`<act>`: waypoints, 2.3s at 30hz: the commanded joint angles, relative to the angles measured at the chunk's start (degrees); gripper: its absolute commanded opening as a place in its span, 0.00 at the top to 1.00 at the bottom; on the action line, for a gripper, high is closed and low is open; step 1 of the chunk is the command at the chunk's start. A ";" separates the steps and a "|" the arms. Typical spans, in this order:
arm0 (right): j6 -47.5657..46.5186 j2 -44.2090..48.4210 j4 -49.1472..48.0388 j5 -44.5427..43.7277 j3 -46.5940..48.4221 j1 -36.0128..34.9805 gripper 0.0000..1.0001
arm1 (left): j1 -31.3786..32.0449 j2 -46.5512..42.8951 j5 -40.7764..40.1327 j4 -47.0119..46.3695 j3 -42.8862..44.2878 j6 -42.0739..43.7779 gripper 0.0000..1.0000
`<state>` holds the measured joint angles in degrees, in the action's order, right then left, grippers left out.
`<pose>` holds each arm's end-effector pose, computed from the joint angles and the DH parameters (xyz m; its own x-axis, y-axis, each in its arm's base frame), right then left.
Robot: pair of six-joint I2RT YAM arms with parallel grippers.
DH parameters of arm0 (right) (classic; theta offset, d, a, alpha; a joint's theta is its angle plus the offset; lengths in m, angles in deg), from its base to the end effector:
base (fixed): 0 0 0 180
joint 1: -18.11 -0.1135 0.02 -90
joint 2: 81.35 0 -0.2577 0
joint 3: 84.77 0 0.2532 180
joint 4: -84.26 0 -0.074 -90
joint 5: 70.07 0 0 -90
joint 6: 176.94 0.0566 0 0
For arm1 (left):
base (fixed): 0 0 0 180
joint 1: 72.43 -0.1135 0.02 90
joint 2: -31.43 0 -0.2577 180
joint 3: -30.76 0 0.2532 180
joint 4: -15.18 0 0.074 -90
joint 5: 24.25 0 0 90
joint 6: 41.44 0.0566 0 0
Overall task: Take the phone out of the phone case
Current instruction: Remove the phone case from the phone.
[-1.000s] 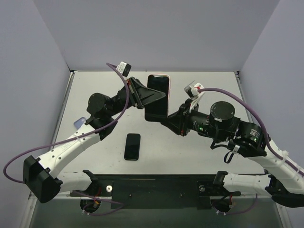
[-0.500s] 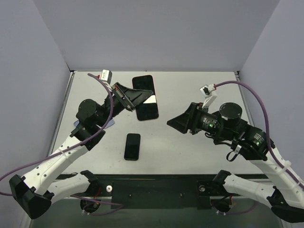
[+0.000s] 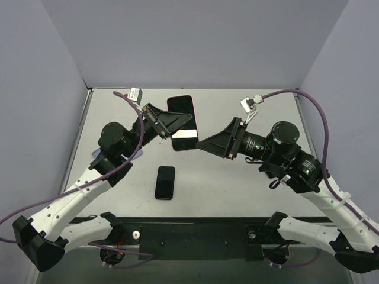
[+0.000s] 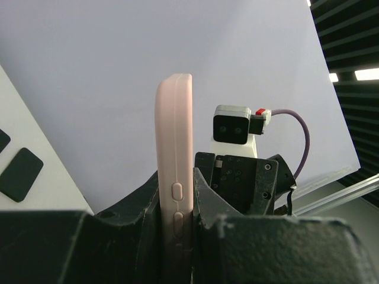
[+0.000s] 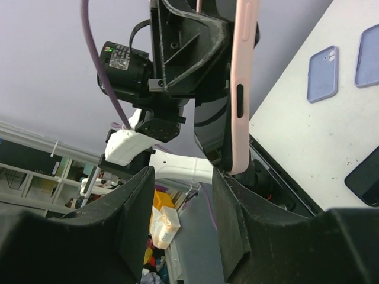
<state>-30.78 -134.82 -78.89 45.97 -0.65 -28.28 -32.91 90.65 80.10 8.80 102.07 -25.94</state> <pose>0.1239 0.1661 0.4794 -0.6930 0.3545 -0.6278 -0.6627 0.0298 0.7483 0.1900 -0.1749 0.4287 -0.7035 -0.6299 -0.3291 0.4487 -0.0345 -0.8930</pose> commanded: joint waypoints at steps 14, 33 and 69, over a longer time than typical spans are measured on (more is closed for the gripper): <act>0.45 -2.42 -4.98 -0.02 -2.82 1.57 0.61 | 0.81 0.81 1.47 -10.92 2.34 -3.98 1.00; -0.27 -10.24 -7.26 0.49 0.69 1.74 0.65 | 5.30 2.92 2.61 -18.13 2.43 -8.20 1.00; 17.76 -13.06 -34.96 7.62 -4.76 4.56 1.00 | 9.16 5.47 6.30 -19.73 1.81 -6.63 1.00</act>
<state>-20.40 -143.24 -98.74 52.64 -5.17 -23.06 -29.65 96.47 72.58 -6.24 102.09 -30.31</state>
